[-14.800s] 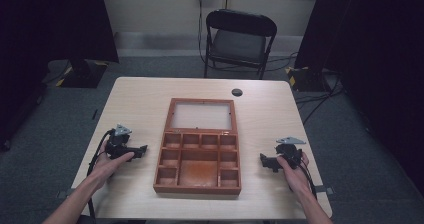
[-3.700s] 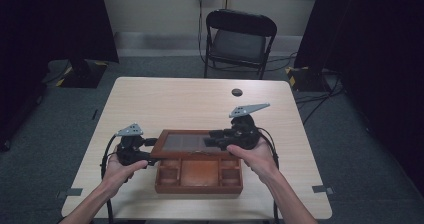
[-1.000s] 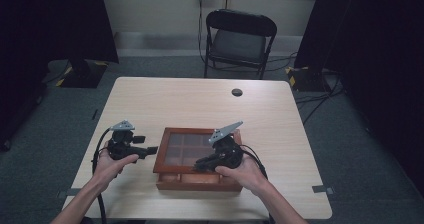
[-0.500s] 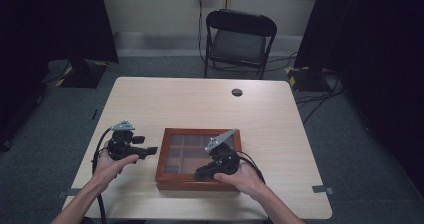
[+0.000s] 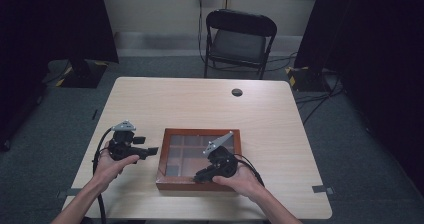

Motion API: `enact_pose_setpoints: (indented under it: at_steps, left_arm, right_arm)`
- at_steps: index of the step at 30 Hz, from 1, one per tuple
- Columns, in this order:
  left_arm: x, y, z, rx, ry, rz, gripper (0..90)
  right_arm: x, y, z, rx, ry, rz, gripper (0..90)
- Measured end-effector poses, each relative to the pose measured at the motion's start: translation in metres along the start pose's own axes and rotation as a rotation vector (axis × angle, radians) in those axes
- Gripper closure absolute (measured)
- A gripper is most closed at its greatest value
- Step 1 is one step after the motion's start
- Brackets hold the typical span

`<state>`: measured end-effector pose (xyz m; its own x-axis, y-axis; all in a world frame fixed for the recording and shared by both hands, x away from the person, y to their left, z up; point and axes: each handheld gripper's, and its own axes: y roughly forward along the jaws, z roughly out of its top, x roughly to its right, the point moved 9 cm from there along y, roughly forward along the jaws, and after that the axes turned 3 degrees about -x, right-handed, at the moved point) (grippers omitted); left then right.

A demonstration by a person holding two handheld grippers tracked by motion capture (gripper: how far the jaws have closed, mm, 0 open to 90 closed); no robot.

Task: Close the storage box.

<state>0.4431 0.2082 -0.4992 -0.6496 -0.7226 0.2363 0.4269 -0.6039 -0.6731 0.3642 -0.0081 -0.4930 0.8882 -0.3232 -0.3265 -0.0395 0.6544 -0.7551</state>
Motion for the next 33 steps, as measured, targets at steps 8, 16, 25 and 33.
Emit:
enact_pose_setpoints:
  at_steps: [8, 16, 25, 33]
  left_arm:
    - [0.001, 0.001, -0.001, -0.008, 0.005, 0.0, 21.3]
    - [0.001, 0.003, -0.001, -0.014, 0.002, -0.004, 21.3]
    - [0.001, 0.005, -0.003, -0.028, 0.01, 0.001, 21.3]
    - [-0.004, 0.004, -0.006, -0.041, -0.012, 0.023, 21.6]
  right_arm:
    - [0.0, -0.002, 0.0, 0.019, 0.047, 0.036, 71.9]
    - [0.011, -0.017, 0.01, 0.117, 0.098, -0.002, 55.6]
    - [0.039, -0.043, 0.014, 0.221, 0.192, -0.109, 40.3]
    - [0.074, -0.074, 0.005, 0.303, 0.299, -0.276, 24.0]
